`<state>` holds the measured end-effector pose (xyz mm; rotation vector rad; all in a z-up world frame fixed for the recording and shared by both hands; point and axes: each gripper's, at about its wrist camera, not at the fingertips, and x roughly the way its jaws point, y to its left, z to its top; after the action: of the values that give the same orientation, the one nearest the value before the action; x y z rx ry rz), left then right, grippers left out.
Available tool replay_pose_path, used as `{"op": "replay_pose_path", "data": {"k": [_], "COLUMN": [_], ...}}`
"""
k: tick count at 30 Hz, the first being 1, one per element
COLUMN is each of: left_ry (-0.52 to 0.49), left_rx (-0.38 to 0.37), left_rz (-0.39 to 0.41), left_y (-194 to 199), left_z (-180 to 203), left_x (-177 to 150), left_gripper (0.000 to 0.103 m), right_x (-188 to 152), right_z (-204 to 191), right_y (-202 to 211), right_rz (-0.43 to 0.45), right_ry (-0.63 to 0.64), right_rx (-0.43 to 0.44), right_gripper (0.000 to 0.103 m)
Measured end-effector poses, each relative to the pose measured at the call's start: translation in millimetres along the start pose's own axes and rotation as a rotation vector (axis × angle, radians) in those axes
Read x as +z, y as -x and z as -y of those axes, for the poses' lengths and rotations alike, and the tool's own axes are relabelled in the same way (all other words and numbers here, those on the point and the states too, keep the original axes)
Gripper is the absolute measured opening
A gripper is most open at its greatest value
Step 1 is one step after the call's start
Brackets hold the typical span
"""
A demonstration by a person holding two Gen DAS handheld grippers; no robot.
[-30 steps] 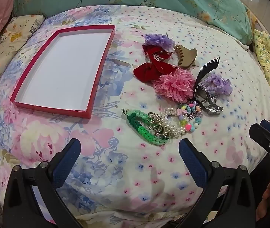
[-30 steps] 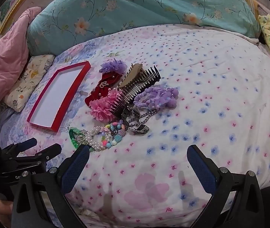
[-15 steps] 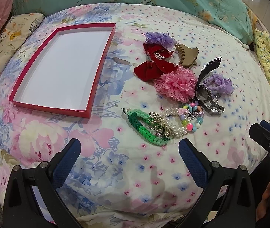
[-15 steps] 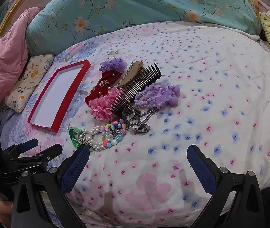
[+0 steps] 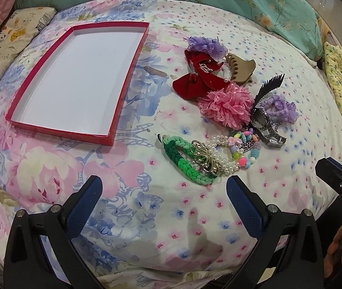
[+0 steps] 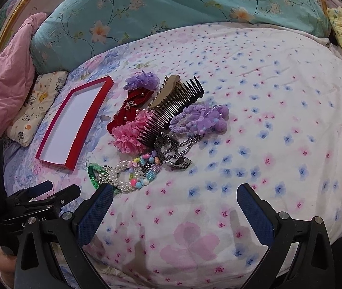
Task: Organize jewelry
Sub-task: 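Move both tools toward the pile of hair accessories, then grasp the pink flower scrunchie with the left tool while the right tool grasps the purple scrunchie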
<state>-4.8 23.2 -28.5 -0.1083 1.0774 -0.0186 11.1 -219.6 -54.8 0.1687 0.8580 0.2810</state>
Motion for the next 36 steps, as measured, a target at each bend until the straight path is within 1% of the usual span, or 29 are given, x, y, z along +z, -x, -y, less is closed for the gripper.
{"op": "replay_pose_path", "data": {"k": [1, 16, 22, 26, 28, 30, 32, 34, 36], "left_ry": [0.000, -0.002, -0.001, 0.001, -0.001, -0.004, -0.009, -0.016, -0.022], "left_rx": [-0.001, -0.058, -0.071, -0.100, -0.112, -0.121, -0.135, -0.151, -0.167], "left_rz": [-0.001, -0.004, 0.001, 0.005, 0.010, 0.016, 0.022, 0.020, 0.014], "left_y": [-0.5, -2.8, -4.5, -6.8, -8.2, -10.0, -11.9, -15.6, -20.8], "left_z": [-0.3, -3.9, -4.5, -2.9, -1.2, 3.1, 7.0, 11.9, 16.8], "left_x": [0.0, 6.2, 17.1, 27.6, 34.5, 42.0, 48.5, 54.6, 58.8], "left_gripper": [0.103, 0.103, 0.103, 0.103, 0.103, 0.103, 0.102, 0.096, 0.087], "right_x": [-0.7, 3.9, 16.7, 27.6, 33.1, 39.1, 44.8, 49.1, 55.2], "right_z": [0.1, 9.2, 19.2, 21.8, 23.0, 24.3, 26.5, 29.6, 32.9], "right_y": [-1.2, -8.7, -8.0, -7.2, -9.8, -13.4, -17.6, -21.6, -26.9], "right_rz": [0.003, -0.006, 0.018, 0.048, 0.047, 0.042, 0.039, 0.035, 0.035], "right_ry": [0.009, -0.018, -0.046, -0.040, -0.035, -0.033, -0.033, -0.035, -0.038], "right_rx": [-0.011, 0.010, 0.020, 0.021, 0.016, 0.006, -0.002, -0.012, -0.023], "right_gripper": [0.103, 0.103, 0.103, 0.101, 0.101, 0.094, 0.090, 0.086, 0.077]}}
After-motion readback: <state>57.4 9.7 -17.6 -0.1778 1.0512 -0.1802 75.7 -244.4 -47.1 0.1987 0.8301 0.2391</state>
